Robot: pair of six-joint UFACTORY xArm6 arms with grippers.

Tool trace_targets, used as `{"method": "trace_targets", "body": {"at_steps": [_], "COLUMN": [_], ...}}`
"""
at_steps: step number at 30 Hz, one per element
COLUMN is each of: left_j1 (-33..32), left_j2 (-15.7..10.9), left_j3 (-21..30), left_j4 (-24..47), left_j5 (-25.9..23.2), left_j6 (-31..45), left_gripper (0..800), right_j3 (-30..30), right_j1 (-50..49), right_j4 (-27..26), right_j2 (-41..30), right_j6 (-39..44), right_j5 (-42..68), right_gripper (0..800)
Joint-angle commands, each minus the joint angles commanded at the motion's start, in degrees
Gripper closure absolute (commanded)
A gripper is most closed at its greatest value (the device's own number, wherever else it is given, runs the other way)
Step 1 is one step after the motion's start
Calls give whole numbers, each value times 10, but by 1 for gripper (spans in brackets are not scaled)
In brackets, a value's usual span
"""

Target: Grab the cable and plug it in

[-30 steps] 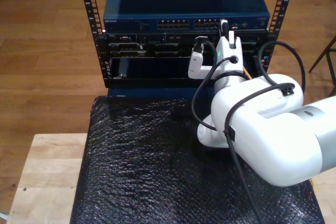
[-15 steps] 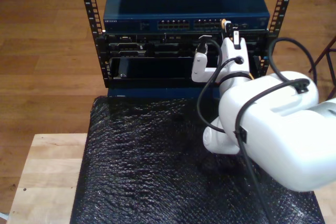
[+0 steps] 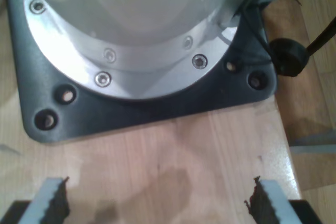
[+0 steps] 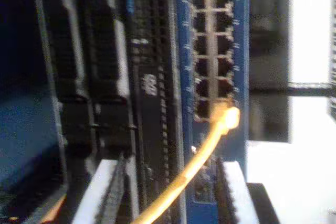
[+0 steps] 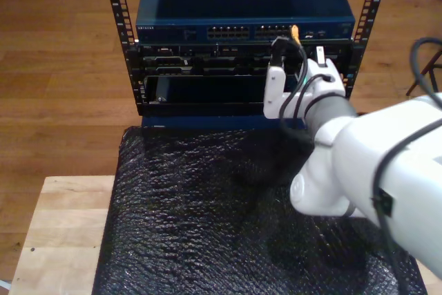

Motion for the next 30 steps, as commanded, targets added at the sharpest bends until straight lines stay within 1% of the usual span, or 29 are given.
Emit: {"method": "trace_targets", "body": {"at_steps": [2,4,6,8,12,16,20,25,30], "left_j1": [0,0,0,0,0,0,0,0,0], "left_j2": [0,0,0,0,0,0,0,0,0], "left_j3": [0,0,0,0,0,0,0,0,0], "left_j4": [0,0,0,0,0,0,0,0,0], "left_j5": [0,0,0,0,0,0,0,0,0], "left_j6": [0,-1,0,0,0,0,0,0,-1], "left_gripper": [0,0,0,0,0,0,0,0,0], "right_j3": [8,12,19,25,34,56,76,112,130], "right_j1": [-18,-41,-65,-92,-136,-176,-209,-248,-303], "right_j4": [-11,-33,-58,-68,-73,-105,-127,-143,-143], "right_j2": [-32,-62,-95,-127,-171,-217,-265,-338,-403], "right_j6": [0,0,0,0,-3,-4,-4,-18,-70], "right_j5": [43,86,141,194,268,340,417,486,577], "right_gripper": [295,281,249,210,203,180,129,129,122]}}
